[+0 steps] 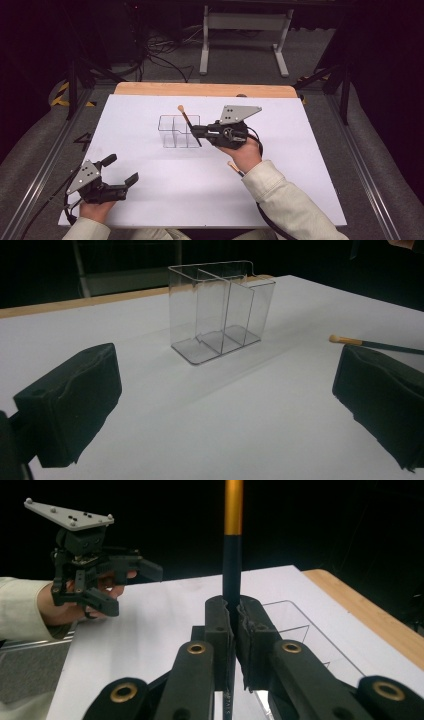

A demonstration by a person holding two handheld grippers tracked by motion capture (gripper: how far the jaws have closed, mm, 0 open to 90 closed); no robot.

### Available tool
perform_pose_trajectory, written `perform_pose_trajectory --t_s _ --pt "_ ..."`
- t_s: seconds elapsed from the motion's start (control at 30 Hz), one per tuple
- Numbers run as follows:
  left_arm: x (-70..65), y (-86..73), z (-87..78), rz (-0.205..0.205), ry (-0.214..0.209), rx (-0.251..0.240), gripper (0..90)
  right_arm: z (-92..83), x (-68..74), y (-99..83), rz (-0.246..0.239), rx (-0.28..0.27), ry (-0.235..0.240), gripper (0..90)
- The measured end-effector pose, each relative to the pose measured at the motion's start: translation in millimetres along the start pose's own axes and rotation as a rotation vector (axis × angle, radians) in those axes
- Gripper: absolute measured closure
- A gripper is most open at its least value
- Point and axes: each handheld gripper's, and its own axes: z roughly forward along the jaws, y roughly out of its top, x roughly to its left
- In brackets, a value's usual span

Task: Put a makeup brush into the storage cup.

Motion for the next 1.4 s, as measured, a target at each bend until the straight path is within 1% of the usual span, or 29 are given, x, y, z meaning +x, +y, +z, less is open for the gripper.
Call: perform_pose_trajectory --t_s 0.13,0.33,0.5,0.73,0.87,1.0,1.13,1.37,1.4 --pt "0.0 0.1 -0.5 -0.003 0.002 -0.001 0.1 -0.3 -2.8 -2.8 0.01 -0.047 -0.006 84.3" --pt "-0.1 0.0 -0.5 -0.002 0.003 -0.002 0.2 -1.3 -6.7 -6.5 0.037 -0.082 -0.025 84.3" --pt "-0.4 -0.1 0.0 -0.002 0.004 -0.003 0.1 -1.8 -9.9 -9.0 0.044 -0.103 -0.049 84.2" --pt "-0.2 -0.1 0.2 0.002 0.0 0.003 0.1 4.9 -16.8 -11.4 0.058 -0.092 -0.074 84.2" --pt "-0.6 -0.5 0.4 0.003 0.001 0.005 0.2 10.7 -19.9 -7.6 0.055 -0.092 -0.087 84.2" --pt "-0.6 -0.5 -0.5 0.0 0.003 0.003 0.1 16.6 -24.1 -3.3 0.07 -0.098 -0.093 84.2" --pt "-0.6 -0.6 -0.3 0.0 0.001 0.003 0.1 23.0 -27.0 -0.1 0.064 -0.098 -0.103 84.2" --pt "-0.2 -0.5 0.2 0.001 -0.002 0.006 0.2 30.3 -31.8 2.0 0.067 -0.097 -0.118 84.2" --pt "-0.1 -0.6 0.2 -0.002 -0.002 0.005 0.2 31.9 -33.2 2.0 0.072 -0.094 -0.127 84.2"
